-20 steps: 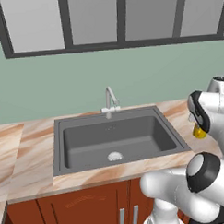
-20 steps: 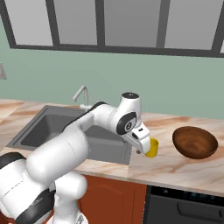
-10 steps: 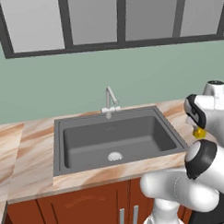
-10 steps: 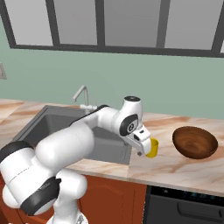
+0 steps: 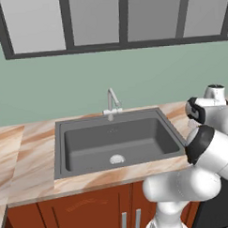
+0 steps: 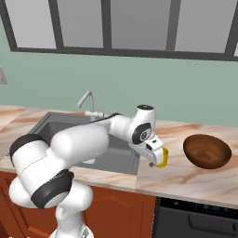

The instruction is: Pick the mug and place it in the sink. Pick the bowl and place it in the open cabinet and then close the cabinet.

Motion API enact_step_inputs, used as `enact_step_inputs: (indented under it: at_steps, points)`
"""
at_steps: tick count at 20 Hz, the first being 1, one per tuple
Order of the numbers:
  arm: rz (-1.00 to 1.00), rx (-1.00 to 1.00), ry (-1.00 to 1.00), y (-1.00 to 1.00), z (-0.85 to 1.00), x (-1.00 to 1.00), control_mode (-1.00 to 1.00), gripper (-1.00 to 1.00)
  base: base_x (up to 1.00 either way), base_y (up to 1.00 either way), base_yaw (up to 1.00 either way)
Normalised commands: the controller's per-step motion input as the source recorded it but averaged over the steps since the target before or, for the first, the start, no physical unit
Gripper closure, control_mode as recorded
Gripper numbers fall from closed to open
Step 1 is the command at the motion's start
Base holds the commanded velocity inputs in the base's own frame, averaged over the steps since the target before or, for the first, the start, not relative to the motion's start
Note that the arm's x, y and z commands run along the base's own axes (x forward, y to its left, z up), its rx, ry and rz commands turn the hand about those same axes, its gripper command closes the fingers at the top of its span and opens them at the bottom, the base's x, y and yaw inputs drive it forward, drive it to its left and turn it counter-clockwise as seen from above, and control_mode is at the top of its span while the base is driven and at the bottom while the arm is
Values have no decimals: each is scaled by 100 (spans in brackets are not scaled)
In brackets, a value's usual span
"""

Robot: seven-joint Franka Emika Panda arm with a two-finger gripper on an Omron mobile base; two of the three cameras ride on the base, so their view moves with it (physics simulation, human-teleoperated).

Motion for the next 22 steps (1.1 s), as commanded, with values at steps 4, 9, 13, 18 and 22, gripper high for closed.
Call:
enact_step_inputs:
  at_steps: [4, 9, 13, 18, 22]
  points:
    - [0, 4, 3, -23, -19, 20, -100, -100, 0, 0, 0]
    - [0, 1, 1, -10, -18, 26, -100, -100, 0, 0, 0]
    - [0, 0, 0, -3, -13, 31, -100, -100, 0, 0, 0]
    - [0, 0, 0, -7, -11, 25, -100, -100, 0, 0, 0]
    - [0, 0, 0, -11, -9, 20, -100, -100, 0, 0, 0]
